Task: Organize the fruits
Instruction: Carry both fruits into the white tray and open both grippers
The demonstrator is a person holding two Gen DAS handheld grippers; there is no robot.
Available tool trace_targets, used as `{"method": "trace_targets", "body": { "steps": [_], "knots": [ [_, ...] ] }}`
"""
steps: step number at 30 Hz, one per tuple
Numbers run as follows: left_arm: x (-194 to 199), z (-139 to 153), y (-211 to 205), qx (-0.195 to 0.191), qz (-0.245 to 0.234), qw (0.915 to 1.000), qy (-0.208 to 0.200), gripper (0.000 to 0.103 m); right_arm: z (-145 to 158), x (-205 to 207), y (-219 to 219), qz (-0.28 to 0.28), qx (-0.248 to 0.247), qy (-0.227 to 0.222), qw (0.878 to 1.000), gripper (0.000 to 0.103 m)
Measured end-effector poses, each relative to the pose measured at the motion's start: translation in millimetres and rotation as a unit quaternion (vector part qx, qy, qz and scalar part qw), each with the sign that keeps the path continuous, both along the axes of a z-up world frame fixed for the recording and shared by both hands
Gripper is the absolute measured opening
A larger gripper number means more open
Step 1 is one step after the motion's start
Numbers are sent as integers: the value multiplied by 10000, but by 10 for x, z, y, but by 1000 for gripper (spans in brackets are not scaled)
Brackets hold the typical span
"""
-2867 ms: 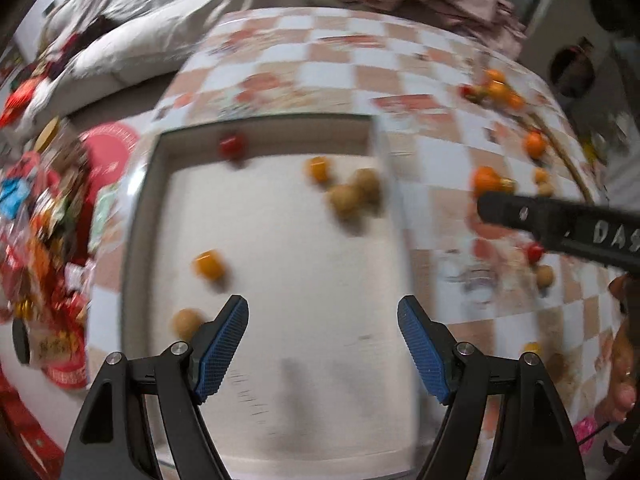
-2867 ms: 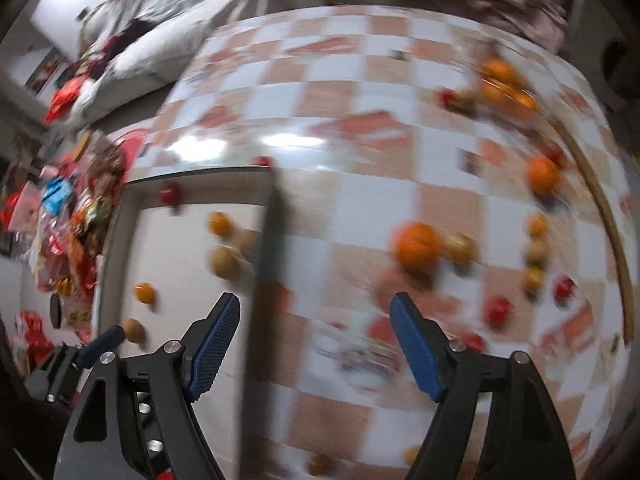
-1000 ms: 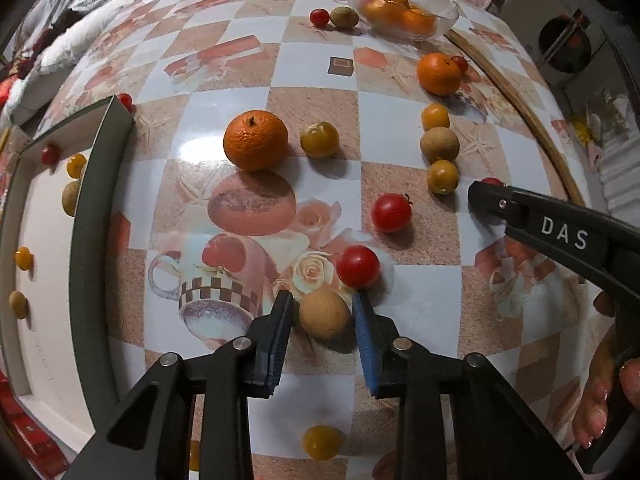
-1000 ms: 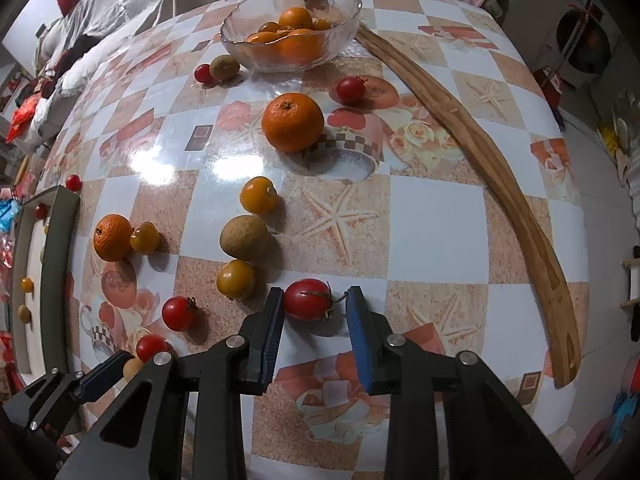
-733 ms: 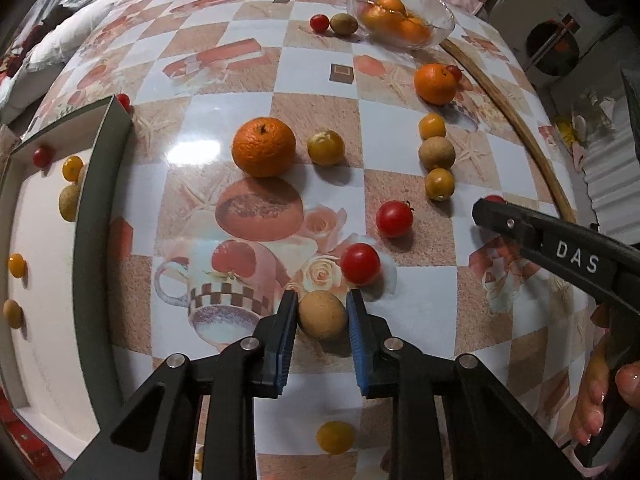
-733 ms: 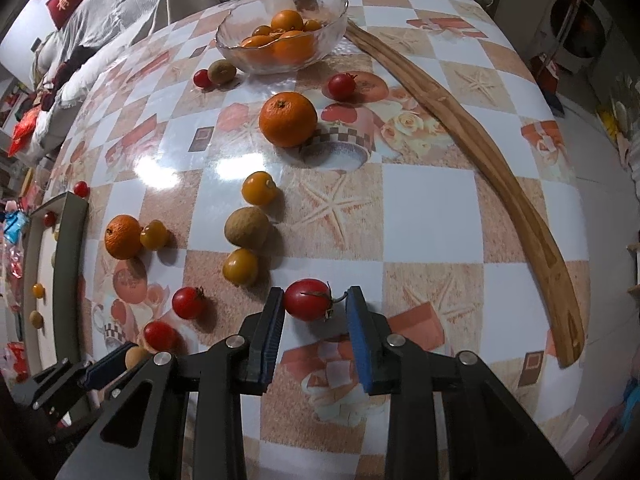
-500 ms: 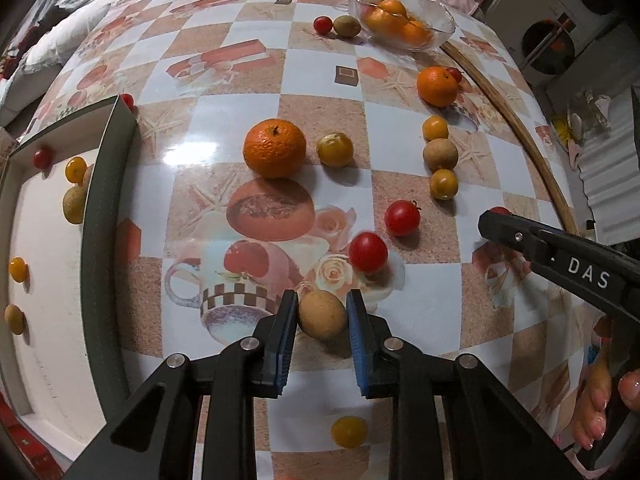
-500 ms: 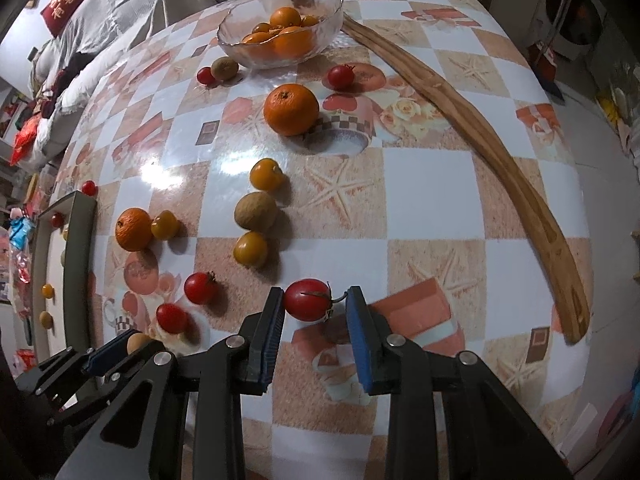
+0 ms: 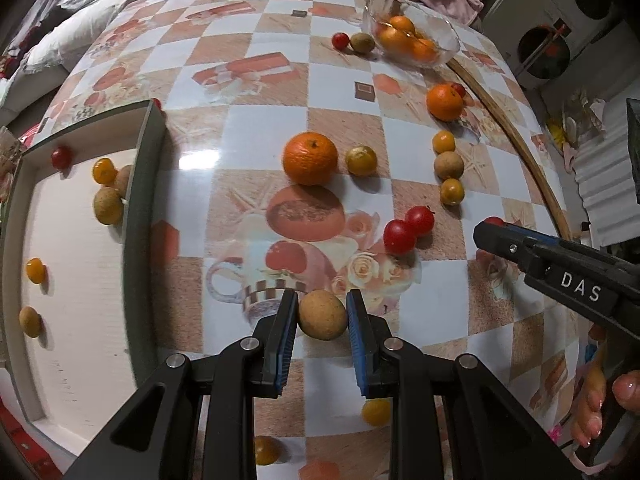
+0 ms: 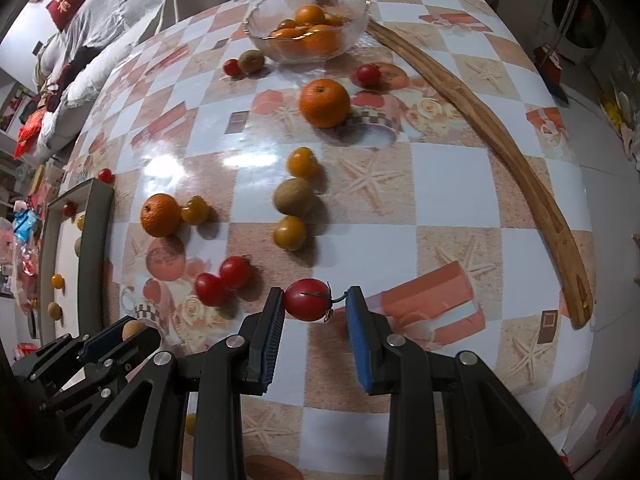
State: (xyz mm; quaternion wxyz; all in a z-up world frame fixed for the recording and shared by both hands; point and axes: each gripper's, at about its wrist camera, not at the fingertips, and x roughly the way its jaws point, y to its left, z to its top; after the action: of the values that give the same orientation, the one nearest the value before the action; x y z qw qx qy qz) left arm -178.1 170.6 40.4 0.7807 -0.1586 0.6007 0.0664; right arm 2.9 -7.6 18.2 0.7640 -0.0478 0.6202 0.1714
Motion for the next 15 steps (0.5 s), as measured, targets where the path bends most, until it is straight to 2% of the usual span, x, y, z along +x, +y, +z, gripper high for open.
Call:
{"method": "trace_targets", "body": {
  "steps": [15],
  "knots": [
    [-375,223,659,127,404,9989,-186,26,190,-240,825,653,142,-103,9977,34]
  ]
}}
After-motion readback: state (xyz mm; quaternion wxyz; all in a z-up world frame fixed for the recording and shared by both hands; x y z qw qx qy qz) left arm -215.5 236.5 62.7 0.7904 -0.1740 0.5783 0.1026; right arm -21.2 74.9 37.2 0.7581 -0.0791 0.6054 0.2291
